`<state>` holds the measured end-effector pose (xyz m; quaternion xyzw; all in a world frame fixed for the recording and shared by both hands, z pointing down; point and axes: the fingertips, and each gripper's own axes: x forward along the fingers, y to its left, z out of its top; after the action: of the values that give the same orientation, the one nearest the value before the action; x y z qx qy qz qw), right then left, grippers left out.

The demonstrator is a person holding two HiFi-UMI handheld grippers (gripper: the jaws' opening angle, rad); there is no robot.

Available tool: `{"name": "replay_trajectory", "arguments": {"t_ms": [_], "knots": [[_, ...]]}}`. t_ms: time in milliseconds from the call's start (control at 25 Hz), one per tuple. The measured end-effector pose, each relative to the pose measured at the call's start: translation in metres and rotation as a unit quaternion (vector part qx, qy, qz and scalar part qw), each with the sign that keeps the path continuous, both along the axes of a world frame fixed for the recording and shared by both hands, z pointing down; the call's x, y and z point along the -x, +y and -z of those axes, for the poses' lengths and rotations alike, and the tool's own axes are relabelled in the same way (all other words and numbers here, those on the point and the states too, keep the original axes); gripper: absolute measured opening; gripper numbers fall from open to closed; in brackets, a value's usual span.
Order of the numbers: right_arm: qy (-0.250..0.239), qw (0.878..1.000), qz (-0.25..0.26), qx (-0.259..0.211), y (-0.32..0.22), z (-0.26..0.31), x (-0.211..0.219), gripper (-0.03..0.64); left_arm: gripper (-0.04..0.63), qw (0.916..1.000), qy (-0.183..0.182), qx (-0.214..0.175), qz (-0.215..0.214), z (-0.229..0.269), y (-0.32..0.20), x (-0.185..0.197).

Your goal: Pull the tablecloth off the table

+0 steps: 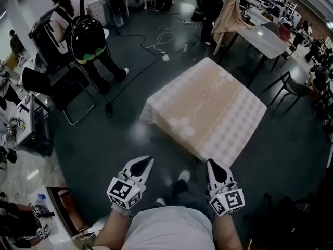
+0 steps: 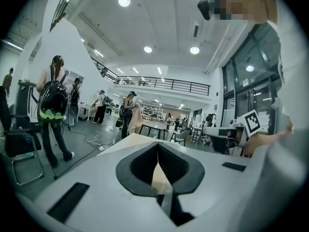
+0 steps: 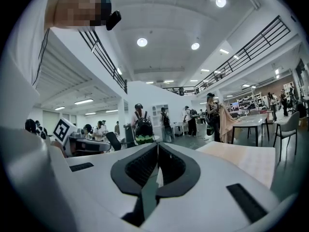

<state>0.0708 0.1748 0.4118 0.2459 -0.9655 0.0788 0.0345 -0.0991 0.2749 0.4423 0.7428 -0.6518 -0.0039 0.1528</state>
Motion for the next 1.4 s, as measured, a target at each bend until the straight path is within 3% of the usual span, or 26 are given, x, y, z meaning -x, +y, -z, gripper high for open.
{"name": "replay_trajectory", "arguments": {"t_ms": [320,840,1160,1400], "knots": [[0.010,1.000,0.011,0.007,-0.084,-0.003,0.015,0.026,0.012,0.9998,-0.016,0.006,0.006,0.008,-0.074,0.012],[-0.013,0.999,0.011,0.038,-0.210,-0.011,0.011,0.026,0.012,0.9989,-0.029,0.030,0.021,0.006,-0.181,0.010],[-0.028,0.998,-0.020,0.057,-0.253,-0.028,-0.010,0.026,0.012,0.9974,-0.054,0.046,0.009,-0.004,-0.220,0.004],[-0.011,0.997,-0.042,0.066,-0.268,-0.039,-0.017,0.028,0.012,0.9974,-0.049,0.053,0.000,-0.012,-0.244,0.017]]}}
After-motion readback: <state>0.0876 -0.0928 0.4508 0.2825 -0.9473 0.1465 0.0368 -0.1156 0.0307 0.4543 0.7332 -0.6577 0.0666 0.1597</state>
